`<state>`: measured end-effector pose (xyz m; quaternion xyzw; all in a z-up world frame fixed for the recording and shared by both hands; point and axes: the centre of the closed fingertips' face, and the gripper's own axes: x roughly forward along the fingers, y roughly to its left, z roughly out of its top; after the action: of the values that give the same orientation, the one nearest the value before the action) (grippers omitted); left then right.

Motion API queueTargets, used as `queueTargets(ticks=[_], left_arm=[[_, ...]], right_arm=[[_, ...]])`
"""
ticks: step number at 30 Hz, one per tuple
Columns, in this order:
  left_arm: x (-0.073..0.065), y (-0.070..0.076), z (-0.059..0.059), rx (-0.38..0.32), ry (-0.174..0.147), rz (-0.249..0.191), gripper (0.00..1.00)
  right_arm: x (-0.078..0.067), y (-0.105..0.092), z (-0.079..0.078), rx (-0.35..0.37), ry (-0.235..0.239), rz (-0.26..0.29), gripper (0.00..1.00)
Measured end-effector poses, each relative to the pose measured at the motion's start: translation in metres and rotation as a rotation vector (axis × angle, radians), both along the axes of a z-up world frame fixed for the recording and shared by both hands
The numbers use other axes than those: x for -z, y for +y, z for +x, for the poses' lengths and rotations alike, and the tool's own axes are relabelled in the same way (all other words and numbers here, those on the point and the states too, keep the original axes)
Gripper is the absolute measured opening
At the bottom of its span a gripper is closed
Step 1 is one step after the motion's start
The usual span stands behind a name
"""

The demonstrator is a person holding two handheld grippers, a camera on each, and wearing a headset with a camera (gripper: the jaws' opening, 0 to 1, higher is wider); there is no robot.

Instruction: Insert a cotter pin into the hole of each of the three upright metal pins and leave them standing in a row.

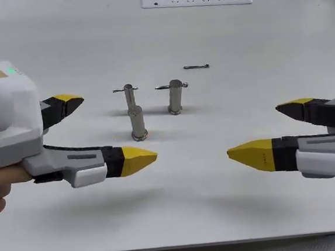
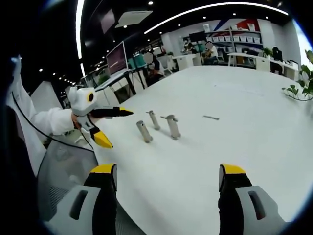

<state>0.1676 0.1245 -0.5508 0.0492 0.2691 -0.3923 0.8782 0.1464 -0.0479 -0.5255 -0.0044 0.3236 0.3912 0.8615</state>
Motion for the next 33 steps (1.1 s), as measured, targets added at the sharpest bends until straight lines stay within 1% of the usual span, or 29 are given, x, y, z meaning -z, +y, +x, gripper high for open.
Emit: queueTargets(ticks=[2, 4, 7, 8, 9, 10, 11, 12, 14, 15, 16, 18, 19, 21, 22, 23, 24, 26, 27, 28, 29, 30, 31, 32, 33], left_arm=[[0.005, 0.001, -0.006, 0.018, 0.014, 0.017, 0.99], [0.006, 0.002, -0.011, 0.028, 0.020, 0.020, 0.99], [0.005, 0.002, -0.014, 0.020, 0.024, 0.007, 0.99], [0.004, 0.002, -0.015, 0.018, 0.026, 0.003, 0.99], [0.003, 0.002, -0.016, 0.012, 0.032, -0.007, 0.99], [0.001, 0.001, -0.016, 0.007, 0.030, -0.018, 0.99], [-0.001, 0.001, -0.016, 0.003, 0.030, -0.022, 0.99], [-0.003, 0.002, -0.016, 0.000, 0.024, -0.027, 0.99], [-0.006, 0.002, -0.015, -0.006, 0.022, -0.037, 0.99], [-0.008, 0.003, -0.015, -0.010, 0.023, -0.041, 0.99], [-0.012, 0.002, -0.016, -0.009, 0.016, -0.042, 0.99], [-0.013, 0.002, -0.017, -0.007, 0.006, -0.040, 0.99], [-0.013, 0.003, -0.017, -0.009, 0.012, -0.047, 0.99], [-0.014, 0.003, -0.018, -0.035, 0.045, -0.094, 0.99], [-0.014, 0.004, -0.017, -0.037, 0.043, -0.096, 0.99], [-0.014, 0.005, -0.017, -0.038, 0.037, -0.092, 0.99], [-0.015, 0.006, -0.017, -0.041, 0.026, -0.089, 0.99], [-0.016, 0.007, -0.017, -0.048, 0.028, -0.092, 0.99], [-0.017, 0.007, -0.017, -0.052, 0.030, -0.098, 0.99], [-0.017, 0.008, -0.017, -0.056, 0.031, -0.102, 0.99], [-0.017, 0.008, -0.018, -0.058, 0.032, -0.101, 0.99], [-0.017, 0.008, -0.019, -0.059, 0.033, -0.101, 0.99], [-0.018, 0.008, -0.020, -0.059, 0.035, -0.102, 0.99], [-0.018, 0.008, -0.020, -0.061, 0.039, -0.105, 0.99], [-0.018, 0.008, -0.020, -0.062, 0.045, -0.107, 0.99]], right_arm=[[-0.002, -0.002, 0.002, -0.003, -0.005, -0.012, 0.84], [-0.004, -0.003, 0.005, -0.010, -0.012, -0.028, 0.84], [-0.008, -0.004, 0.011, -0.021, -0.020, -0.047, 0.83], [-0.008, -0.004, 0.012, -0.031, -0.024, -0.059, 0.83], [-0.008, -0.005, 0.014, -0.045, -0.029, -0.083, 0.83], [-0.008, -0.005, 0.015, -0.050, -0.031, -0.091, 0.83], [-0.007, -0.007, 0.022, -0.064, -0.037, -0.111, 0.83], [-0.007, -0.007, 0.025, -0.073, -0.036, -0.119, 0.83], [-0.010, -0.007, 0.029, -0.085, -0.042, -0.134, 0.83], [-0.009, -0.009, 0.038, -0.096, -0.049, -0.157, 0.83], [-0.008, -0.011, 0.043, -0.106, -0.056, -0.177, 0.83], [-0.009, -0.014, 0.049, -0.139, -0.065, -0.219, 0.82], [-0.009, -0.016, 0.053, -0.160, -0.070, -0.249, 0.82], [-0.010, -0.020, 0.058, -0.188, -0.073, -0.291, 0.82], [-0.010, -0.021, 0.062, -0.208, -0.082, -0.317, 0.82], [-0.012, -0.022, 0.064, -0.217, -0.088, -0.328, 0.81], [-0.014, -0.020, 0.068, -0.239, -0.108, -0.335, 0.79], [-0.017, -0.018, 0.074, -0.268, -0.126, -0.345, 0.72], [-0.017, -0.018, 0.075, -0.272, -0.126, -0.350, 0.71], [-0.018, -0.018, 0.079, -0.293, -0.132, -0.366, 0.70], [-0.017, -0.017, 0.087, -0.318, -0.152, -0.377, 0.69], [-0.018, -0.016, 0.092, -0.337, -0.172, -0.394, 0.67], [-0.019, -0.016, 0.098, -0.349, -0.197, -0.409, 0.63], [-0.020, -0.015, 0.104, -0.361, -0.213, -0.423, 0.56], [-0.020, -0.012, 0.104, -0.369, -0.207, -0.429, 0.51]])
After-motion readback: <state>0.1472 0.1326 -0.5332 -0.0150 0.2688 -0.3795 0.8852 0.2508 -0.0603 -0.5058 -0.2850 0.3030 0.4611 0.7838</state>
